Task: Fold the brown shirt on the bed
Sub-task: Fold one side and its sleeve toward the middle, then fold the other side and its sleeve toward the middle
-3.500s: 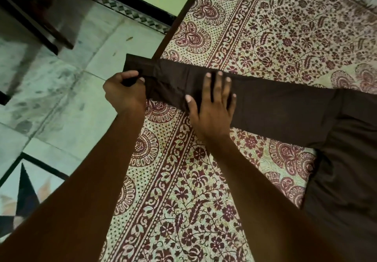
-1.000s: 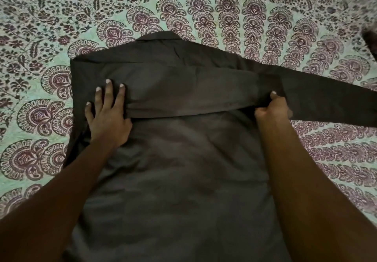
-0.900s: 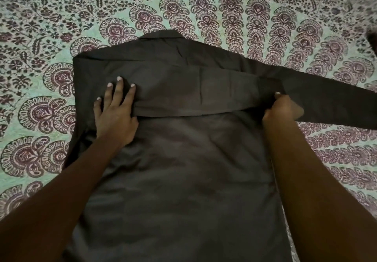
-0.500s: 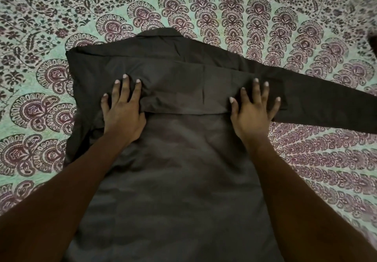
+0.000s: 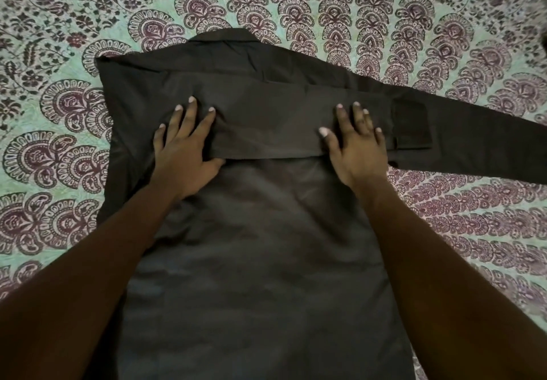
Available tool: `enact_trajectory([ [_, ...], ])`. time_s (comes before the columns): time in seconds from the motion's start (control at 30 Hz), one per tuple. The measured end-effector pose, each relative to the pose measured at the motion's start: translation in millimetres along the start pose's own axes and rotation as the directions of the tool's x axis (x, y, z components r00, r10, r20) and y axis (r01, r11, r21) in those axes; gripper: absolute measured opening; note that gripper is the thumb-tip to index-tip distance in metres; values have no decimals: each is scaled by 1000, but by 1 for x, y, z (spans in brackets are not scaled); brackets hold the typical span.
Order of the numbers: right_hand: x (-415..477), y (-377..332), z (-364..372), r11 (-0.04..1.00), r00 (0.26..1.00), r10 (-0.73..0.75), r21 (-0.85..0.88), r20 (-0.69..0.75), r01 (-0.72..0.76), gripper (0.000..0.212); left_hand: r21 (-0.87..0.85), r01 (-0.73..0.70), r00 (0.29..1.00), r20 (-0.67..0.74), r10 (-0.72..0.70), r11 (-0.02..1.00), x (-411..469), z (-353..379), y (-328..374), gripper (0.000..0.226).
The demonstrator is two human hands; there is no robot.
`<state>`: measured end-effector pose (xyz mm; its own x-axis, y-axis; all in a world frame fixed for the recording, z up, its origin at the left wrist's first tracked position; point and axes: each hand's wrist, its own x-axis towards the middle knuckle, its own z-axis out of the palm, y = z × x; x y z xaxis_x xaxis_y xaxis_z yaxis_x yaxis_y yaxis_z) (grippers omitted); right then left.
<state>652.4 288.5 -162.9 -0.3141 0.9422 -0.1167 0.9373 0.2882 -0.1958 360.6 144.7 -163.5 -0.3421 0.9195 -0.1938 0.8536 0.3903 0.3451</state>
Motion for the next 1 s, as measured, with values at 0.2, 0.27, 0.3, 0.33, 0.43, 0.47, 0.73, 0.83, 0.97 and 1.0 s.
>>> enact_trajectory([
  [0.2, 5, -50, -7, 996, 993, -86, -30, -80, 84, 76, -183, -22, 995, 94, 40, 983, 9, -13, -6, 96],
  [0.27, 1, -81, 0, 939, 939, -343, -22, 21, 343, 71, -186, -25, 995, 87, 42, 982, 10, -11, -1, 93],
  [0.3, -1, -93, 5, 915, 911, -402, -9, 93, 404, 68, -195, -22, 995, 92, 41, 981, 11, -11, 1, 93],
  [0.33, -1, -101, 10, 912, 902, -407, 3, 141, 411, 65, -211, -20, 995, 96, 41, 977, 11, -12, 0, 94],
  [0.43, 4, -105, 15, 955, 945, -297, 61, 137, 292, 61, -234, 0, 999, 32, 8, 972, -13, -18, -7, 94],
  [0.47, 5, -106, 15, 965, 956, -259, 68, 138, 252, 63, -203, 8, 1000, -28, -14, 979, -30, -19, -11, 91],
  [0.73, -35, -146, 20, 817, 803, -569, 13, 178, 577, 76, -266, 344, 885, -230, -406, 901, -182, -15, -42, 66],
  [0.83, -35, -146, 25, 908, 898, -419, 59, 134, 415, 74, -318, 376, 859, -231, -456, 870, -222, -14, -55, 51],
  [0.97, -63, -176, 27, 915, 916, -399, 72, 29, 396, 73, -281, 399, 873, -175, -456, 873, -268, -12, -52, 52],
  [1.0, -78, -186, 27, 878, 881, -472, 84, -1, 471, 71, -257, 390, 883, -167, -438, 884, -281, -11, -50, 52],
])
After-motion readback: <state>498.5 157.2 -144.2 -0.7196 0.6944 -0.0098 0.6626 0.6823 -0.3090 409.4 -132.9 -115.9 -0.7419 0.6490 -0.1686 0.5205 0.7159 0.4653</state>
